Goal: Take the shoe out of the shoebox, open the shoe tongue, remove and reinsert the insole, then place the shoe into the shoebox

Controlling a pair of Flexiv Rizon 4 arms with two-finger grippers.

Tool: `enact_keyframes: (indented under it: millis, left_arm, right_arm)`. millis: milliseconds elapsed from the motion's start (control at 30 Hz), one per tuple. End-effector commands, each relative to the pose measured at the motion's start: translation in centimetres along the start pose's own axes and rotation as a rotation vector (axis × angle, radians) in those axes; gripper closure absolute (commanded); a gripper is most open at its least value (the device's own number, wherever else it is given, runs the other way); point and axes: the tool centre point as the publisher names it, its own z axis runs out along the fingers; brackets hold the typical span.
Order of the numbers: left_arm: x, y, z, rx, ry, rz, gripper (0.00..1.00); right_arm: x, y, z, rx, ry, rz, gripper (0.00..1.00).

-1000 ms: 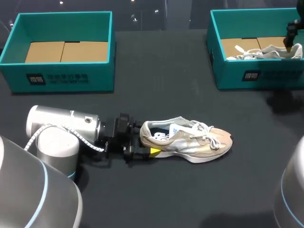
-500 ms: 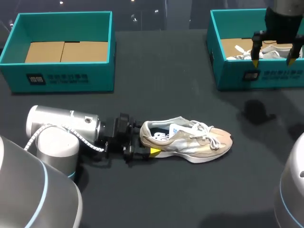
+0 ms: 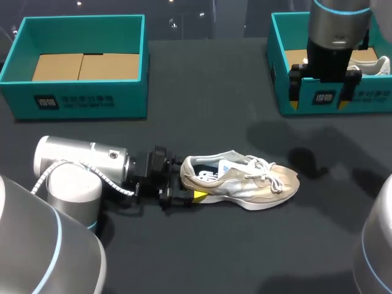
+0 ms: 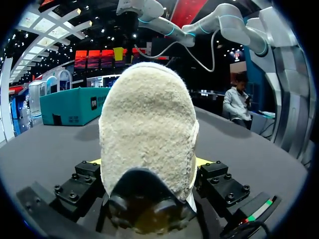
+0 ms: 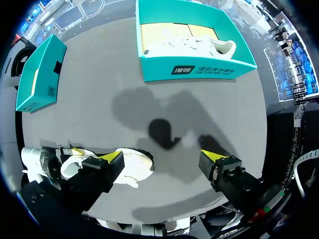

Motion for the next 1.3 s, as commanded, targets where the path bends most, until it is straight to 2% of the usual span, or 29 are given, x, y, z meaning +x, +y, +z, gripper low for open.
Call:
enact_keyframes:
  millis: [33, 133, 267, 367, 667, 767, 1233, 1300]
  left_arm:
    - [0.1, -0.1, 0.0, -0.001, -0.002, 0.0, 1.0]
    - [0.1, -0.1, 0.0, -0.001, -0.002, 0.0, 1.0]
    - [0.1, -0.1, 0.0, -0.001, -0.002, 0.0, 1.0]
    - [0.1, -0.1, 0.0, -0.001, -0.002, 0.0, 1.0]
    - [0.1, -0.1, 0.0, -0.001, -0.002, 0.0, 1.0]
    - [0.1, -0.1, 0.0, -0.001, -0.002, 0.0, 1.0]
    - [0.1, -0.1, 0.0, -0.001, -0.002, 0.0, 1.0]
    - [0.1, -0.1, 0.0, -0.001, -0.002, 0.0, 1.0]
  right_arm:
    - [0.0, 0.1, 0.1, 0.002, 0.001, -0.001, 0.0]
    - [0.0, 0.1, 0.1, 0.002, 0.001, -0.001, 0.0]
    - [2.4, -0.7, 0.0, 0.003, -0.024, 0.022, 0.0]
    - [4.2, -2.2, 0.2, 0.011, -0.031, 0.025, 0.0]
    - [9.5, -8.6, 0.7, 0.026, -0.056, 0.045, 0.0]
    - [10.7, -10.4, 0.9, 0.045, -0.023, 0.044, 0.0]
    - [10.7, -10.4, 0.9, 0.045, -0.023, 0.044, 0.0]
    - [11.9, -11.1, 1.3, 0.028, -0.043, 0.093, 0.0]
